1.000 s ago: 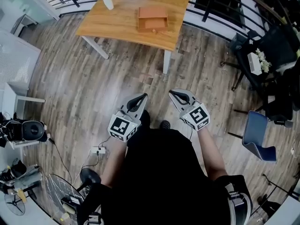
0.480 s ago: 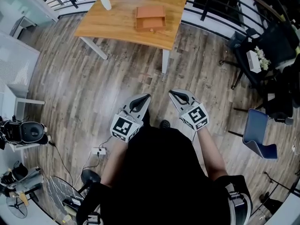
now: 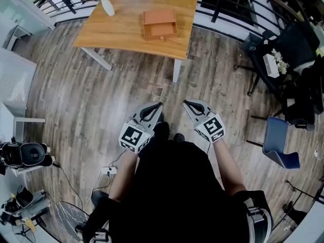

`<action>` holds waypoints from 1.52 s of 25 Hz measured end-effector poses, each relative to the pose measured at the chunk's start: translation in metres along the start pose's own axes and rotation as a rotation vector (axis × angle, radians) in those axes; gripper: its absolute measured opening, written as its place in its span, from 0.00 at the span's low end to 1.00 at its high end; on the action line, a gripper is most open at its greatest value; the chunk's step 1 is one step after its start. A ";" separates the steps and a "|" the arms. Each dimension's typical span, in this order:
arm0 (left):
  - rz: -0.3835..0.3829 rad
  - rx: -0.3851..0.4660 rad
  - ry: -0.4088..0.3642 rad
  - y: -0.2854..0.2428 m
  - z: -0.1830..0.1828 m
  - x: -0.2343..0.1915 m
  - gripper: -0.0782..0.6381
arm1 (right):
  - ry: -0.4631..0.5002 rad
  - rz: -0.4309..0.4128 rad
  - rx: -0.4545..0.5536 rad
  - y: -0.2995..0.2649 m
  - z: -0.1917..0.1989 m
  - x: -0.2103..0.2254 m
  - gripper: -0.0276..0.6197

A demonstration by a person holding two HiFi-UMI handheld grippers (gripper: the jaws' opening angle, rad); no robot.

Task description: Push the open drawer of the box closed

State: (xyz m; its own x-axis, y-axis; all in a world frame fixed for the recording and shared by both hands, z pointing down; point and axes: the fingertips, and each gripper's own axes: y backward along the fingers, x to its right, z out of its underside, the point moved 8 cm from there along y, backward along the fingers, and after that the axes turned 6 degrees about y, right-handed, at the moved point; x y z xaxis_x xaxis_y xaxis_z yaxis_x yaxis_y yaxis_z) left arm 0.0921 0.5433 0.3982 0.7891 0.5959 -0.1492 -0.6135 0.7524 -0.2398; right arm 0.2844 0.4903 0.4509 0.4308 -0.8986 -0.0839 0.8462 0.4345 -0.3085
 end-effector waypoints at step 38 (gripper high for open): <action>0.181 -0.003 0.043 -0.084 -0.031 -0.251 0.14 | 0.010 0.103 -0.095 -0.211 -0.053 0.101 0.07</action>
State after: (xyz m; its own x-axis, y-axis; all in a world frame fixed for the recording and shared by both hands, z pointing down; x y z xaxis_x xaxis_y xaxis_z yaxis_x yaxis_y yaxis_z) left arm -0.0528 0.3217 0.4260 0.6664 0.7090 -0.2308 -0.7456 0.6330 -0.2083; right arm 0.1329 0.3048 0.4572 0.5104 -0.8501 -0.1296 0.7636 0.5173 -0.3864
